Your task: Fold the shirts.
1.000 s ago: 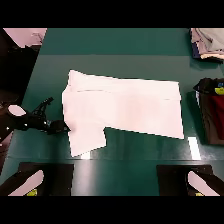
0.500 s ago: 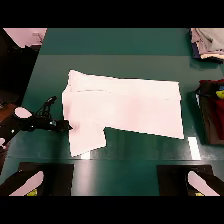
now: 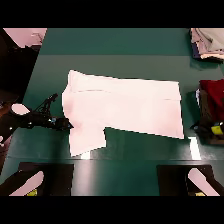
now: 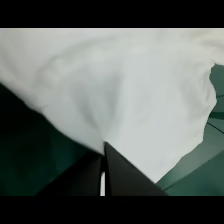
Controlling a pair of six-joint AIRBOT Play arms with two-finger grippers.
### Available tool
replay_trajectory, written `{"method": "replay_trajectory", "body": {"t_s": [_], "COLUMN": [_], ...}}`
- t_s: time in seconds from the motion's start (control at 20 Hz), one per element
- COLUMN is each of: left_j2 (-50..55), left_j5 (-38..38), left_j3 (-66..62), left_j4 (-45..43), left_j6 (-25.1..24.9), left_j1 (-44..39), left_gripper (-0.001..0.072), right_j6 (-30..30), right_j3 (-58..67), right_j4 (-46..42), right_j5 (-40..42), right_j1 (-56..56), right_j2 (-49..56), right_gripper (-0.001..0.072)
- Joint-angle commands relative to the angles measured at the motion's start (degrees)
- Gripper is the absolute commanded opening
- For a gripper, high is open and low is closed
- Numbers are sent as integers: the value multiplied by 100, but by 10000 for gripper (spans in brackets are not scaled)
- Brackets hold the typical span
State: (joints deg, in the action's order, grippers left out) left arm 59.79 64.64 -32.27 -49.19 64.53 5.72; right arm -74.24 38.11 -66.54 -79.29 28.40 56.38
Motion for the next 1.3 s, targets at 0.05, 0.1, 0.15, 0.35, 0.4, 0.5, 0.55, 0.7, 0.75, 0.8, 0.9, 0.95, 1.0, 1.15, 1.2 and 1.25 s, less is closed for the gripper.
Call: {"method": "replay_trajectory", "body": {"t_s": [0.05, 0.1, 0.15, 0.35, 0.4, 0.5, 0.55, 0.7, 0.75, 0.8, 0.9, 0.95, 1.0, 1.15, 1.2, 1.25], "left_j2": [-4, -4, -4, -4, -4, -4, -4, -4, -11, -63, -433, -695, -951, -1733, -1991, -2175], "left_j5": [48, 48, 48, 55, 61, 101, 122, 330, 479, 616, 774, 911, 1115, 2013, 2243, 2422], "left_j3": [-28, -28, -28, -28, -28, -28, -31, -157, -264, -345, -361, -354, -352, -313, -269, -251], "left_j4": [59, 59, 61, 79, 79, 76, 74, -76, -153, -188, -269, -448, -654, -870, -868, -855], "left_j6": [-7, -4, -7, -7, -7, -7, -4, 9, 70, 151, 264, 398, 525, 726, 914, 1062], "left_j1": [-2, -2, -2, -2, -2, -2, -2, -2, -2, -2, -2, -4, -4, -4, -4, -4], "left_gripper": [27, 27, 27, 27, 27, 26, 26, 25, 24, 24, 23, 24, 24, 24, 24, 25], "right_j6": [625, 625, 627, 636, 636, 636, 636, 636, 629, 564, 404, 313, 313, 313, 313, 313], "right_j3": [-975, -1036, -1069, -1064, -1064, -1064, -1060, -1060, -1045, -968, -697, -540, -409, -317, -315, -315], "right_j4": [887, 890, 914, 994, 999, 940, 940, 887, 713, 439, -271, -597, -793, -1172, -1261, -1309], "right_j5": [350, 450, 520, 802, 872, 898, 898, 881, 839, 721, 275, 74, -101, -459, -581, -682], "right_j1": [745, 739, 713, 236, 98, -98, -146, -151, -151, -151, -151, -151, -151, -151, -151, -153], "right_j2": [409, 516, 608, 772, 769, 769, 765, 389, 133, -101, -575, -793, -992, -1569, -1744, -1906], "right_gripper": [394, 393, 390, 355, 303, 186, 162, 19, 19, 18, 18, 18, 18, 18, 18, 18]}}
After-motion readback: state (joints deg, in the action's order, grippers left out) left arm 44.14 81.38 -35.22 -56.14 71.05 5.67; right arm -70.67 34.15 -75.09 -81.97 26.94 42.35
